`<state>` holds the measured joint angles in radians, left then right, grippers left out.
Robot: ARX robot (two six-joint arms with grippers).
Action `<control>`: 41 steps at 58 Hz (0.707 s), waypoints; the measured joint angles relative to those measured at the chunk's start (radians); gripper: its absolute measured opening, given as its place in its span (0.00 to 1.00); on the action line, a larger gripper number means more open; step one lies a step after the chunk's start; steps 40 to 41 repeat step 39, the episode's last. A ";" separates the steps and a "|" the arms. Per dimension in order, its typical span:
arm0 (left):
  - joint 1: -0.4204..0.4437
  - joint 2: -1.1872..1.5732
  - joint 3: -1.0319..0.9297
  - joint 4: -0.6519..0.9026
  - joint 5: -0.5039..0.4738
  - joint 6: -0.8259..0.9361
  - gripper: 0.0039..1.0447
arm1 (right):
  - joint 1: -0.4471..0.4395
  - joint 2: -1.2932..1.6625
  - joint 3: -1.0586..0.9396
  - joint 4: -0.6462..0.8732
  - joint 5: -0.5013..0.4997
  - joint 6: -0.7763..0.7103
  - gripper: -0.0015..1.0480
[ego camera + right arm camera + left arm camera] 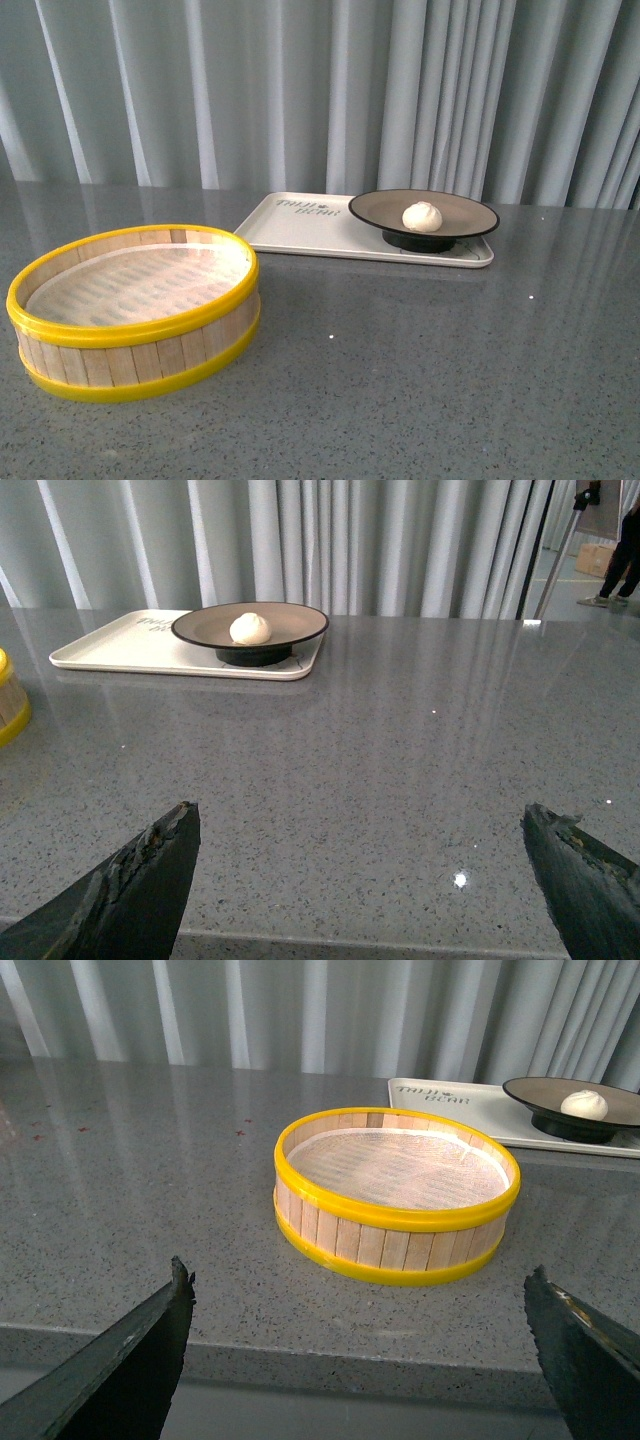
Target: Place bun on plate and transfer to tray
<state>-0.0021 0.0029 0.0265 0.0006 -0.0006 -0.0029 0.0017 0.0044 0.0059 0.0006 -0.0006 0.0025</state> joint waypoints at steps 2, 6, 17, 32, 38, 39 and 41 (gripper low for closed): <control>0.000 0.000 0.000 0.000 0.000 0.000 0.94 | 0.000 0.000 0.000 0.000 0.000 0.000 0.92; 0.000 0.000 0.000 0.000 0.000 0.000 0.94 | 0.000 0.000 0.000 0.000 0.000 0.000 0.92; 0.000 0.000 0.000 0.000 0.000 0.000 0.94 | 0.000 0.000 0.000 0.000 0.000 0.000 0.92; 0.000 0.000 0.000 0.000 0.000 0.000 0.94 | 0.000 0.000 0.000 0.000 0.000 0.000 0.92; 0.000 0.000 0.000 0.000 0.000 0.000 0.94 | 0.000 0.000 0.000 0.000 0.000 0.000 0.92; 0.000 0.000 0.000 0.000 0.000 0.000 0.94 | 0.000 0.000 0.000 0.000 0.000 0.000 0.92; 0.000 0.000 0.000 0.000 0.000 0.000 0.94 | 0.000 0.000 0.000 0.000 0.000 0.000 0.92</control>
